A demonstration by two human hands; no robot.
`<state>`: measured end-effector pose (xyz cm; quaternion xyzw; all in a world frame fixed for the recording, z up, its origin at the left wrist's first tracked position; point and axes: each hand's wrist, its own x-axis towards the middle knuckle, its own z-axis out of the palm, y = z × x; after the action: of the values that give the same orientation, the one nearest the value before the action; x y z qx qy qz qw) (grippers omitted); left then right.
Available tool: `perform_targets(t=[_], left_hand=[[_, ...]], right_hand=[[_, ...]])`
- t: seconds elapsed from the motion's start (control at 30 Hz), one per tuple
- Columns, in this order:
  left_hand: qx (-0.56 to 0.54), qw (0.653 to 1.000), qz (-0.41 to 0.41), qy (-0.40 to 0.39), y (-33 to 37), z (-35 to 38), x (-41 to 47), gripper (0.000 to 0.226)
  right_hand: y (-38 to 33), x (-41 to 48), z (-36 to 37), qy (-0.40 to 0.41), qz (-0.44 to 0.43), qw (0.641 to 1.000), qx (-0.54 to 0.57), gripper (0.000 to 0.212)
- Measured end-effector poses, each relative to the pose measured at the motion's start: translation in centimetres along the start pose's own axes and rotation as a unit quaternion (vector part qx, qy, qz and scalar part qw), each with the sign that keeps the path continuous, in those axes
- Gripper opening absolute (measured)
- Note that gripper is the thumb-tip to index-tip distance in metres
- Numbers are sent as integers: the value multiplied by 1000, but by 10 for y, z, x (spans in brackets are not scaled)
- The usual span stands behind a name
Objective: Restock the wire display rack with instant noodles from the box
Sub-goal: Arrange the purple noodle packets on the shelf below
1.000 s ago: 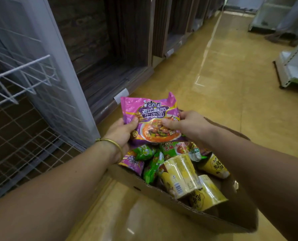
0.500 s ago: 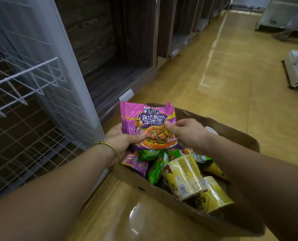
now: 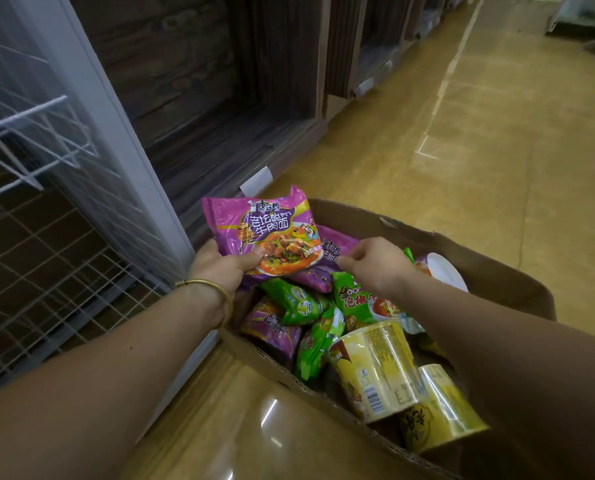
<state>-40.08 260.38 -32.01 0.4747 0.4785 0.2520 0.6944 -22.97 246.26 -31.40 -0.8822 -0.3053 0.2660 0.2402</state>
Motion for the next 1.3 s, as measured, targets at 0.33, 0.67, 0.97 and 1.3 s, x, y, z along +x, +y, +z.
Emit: perform_targets(t=[0.33, 0.67, 0.97, 1.3], left_hand=[[17, 999, -20, 23, -9, -10, 23, 43], [-7, 999, -38, -26, -18, -14, 26, 41], [8, 999, -42, -11, -20, -23, 22, 38], [23, 998, -54, -28, -18, -24, 13, 35]], right_hand=[[11, 43, 53, -72, -56, 981, -173, 29], [21, 69, 75, -90, -158, 922, -343, 49], [10, 73, 85, -70, -107, 909, -397, 36], [6, 74, 42, 5, 30, 996, 87, 26]])
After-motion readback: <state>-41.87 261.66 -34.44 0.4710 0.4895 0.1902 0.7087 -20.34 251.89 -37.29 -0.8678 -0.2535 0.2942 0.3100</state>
